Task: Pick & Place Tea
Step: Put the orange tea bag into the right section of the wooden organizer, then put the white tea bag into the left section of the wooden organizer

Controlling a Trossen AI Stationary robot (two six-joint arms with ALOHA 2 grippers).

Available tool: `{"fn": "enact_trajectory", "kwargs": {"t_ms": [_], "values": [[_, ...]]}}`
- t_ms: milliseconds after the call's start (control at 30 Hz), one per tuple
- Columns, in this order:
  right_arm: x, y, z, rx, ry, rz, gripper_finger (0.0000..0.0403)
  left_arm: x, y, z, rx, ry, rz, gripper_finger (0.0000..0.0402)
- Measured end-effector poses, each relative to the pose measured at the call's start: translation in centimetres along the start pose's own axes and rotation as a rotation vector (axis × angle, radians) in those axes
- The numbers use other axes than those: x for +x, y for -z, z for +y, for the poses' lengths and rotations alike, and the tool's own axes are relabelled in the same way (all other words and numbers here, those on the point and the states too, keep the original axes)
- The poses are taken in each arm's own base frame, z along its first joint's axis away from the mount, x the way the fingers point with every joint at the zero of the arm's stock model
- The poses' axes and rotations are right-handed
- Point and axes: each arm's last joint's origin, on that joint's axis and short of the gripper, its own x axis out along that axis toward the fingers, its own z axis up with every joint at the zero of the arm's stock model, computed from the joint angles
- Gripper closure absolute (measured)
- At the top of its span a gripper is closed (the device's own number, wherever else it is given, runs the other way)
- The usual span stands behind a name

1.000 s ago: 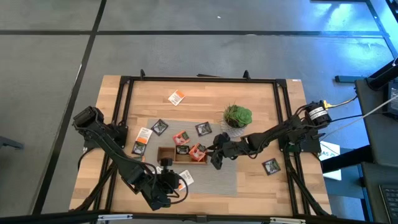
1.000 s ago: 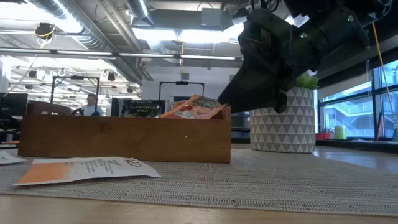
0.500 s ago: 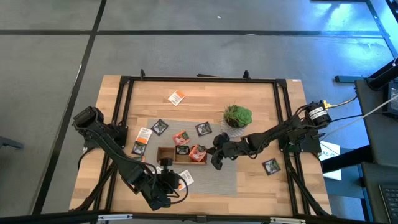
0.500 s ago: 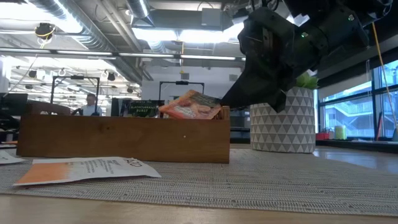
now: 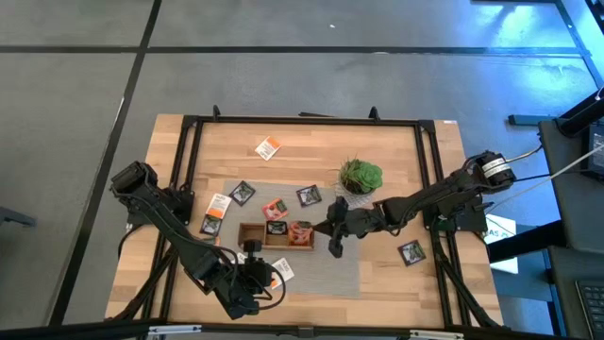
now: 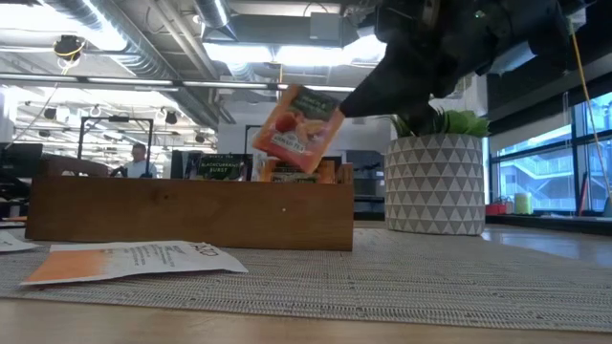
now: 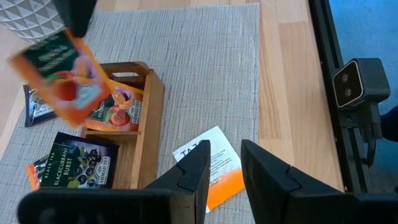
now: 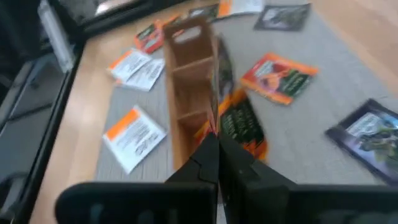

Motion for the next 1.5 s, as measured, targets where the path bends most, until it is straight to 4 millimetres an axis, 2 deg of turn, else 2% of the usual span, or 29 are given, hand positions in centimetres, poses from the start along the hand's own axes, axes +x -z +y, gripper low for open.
{"fn": "enact_trajectory", "kwargs": {"t_ms": [133,333,467,833,1367,1500], "values": [[0.0,-0.4,0.2,-0.015,-0.051,0.071,0.0401,0.0,0.0,0.0,0.0,0.0,0.0,0.0315],[-0.4,-4.7,1.2,-0.121,0.013,0.201,0.0401,0.0,0.0,0.0,0.002,-0.001,-0.001,0.0315],[-0.3,-6.0,1.6,-0.136,0.051,0.278,0.0402,0.0,0.0,0.0,0.011,-0.006,-0.003,0.0316],[2.2,-4.3,1.4,-0.148,0.09,0.366,0.0402,0.0,0.0,0.0,0.011,-0.007,-0.004,0.0315],[2.2,-4.3,1.4,-0.197,0.085,0.37,0.0346,0.0,0.0,0.0,0.01,-0.007,-0.004,0.0315],[1.6,-4.5,2.2,-0.173,0.071,0.345,0.034,0.2,-0.1,-0.2,-0.097,0.01,-0.009,0.0316]]}}
